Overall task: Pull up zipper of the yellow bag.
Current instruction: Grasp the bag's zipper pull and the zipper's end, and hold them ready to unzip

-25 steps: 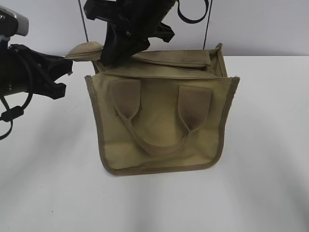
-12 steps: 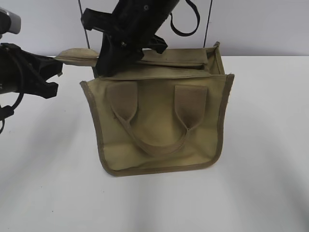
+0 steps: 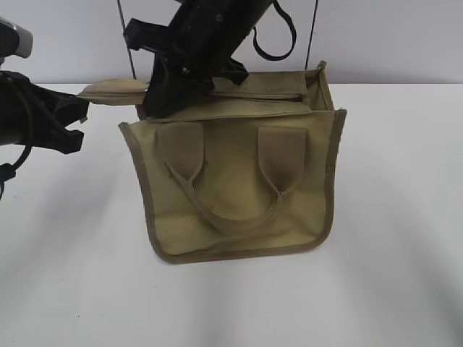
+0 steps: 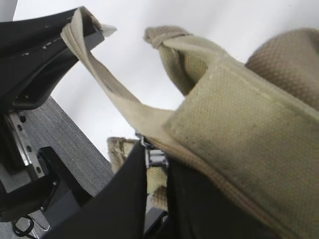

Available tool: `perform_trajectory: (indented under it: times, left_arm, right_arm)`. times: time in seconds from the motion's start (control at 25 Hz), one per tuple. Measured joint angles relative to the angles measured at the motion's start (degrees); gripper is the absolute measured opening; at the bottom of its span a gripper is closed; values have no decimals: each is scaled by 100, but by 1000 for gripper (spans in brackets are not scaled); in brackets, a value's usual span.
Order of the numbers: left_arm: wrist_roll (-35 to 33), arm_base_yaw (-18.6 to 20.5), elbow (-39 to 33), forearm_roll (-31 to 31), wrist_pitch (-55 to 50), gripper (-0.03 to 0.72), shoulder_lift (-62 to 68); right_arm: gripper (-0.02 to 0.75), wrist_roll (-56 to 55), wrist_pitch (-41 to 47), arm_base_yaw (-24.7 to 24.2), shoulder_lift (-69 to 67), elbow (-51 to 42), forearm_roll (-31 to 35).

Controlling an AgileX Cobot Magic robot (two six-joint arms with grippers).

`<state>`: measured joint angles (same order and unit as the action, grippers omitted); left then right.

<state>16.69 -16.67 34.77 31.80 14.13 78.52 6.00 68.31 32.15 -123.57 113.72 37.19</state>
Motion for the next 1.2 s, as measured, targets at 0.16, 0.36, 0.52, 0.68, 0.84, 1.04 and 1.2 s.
perform_trajectory:
  times: [0.16, 0.36, 0.52, 0.68, 0.84, 1.04, 1.2]
  left_arm:
    - [0, 0, 0, -5, -37, -4, 0]
    - [0, -18, 0, -5, -31, -4, 0]
    - [0, 1, 6, -5, 28, -4, -7]
    - [0, 8, 6, -5, 113, -4, -7]
    - [0, 15, 6, 6, 115, -4, -7]
    - [0, 20, 6, 2, 89, -4, -2]
    - [0, 20, 6, 2, 24, -4, -2]
  right_arm:
    - [66, 14, 0, -127, 0, 0, 82]
    - [66, 173, 10, -193, 0, 0, 148]
    - [66, 211, 21, -247, 36, 0, 225]
    - [66, 237, -44, -252, 267, -545, 402]
    - [66, 369, -149, -296, 527, -1230, 602]
    - [66, 406, -149, -350, 544, -1310, 960]
    - [65, 411, -149, -375, 589, -1310, 857]
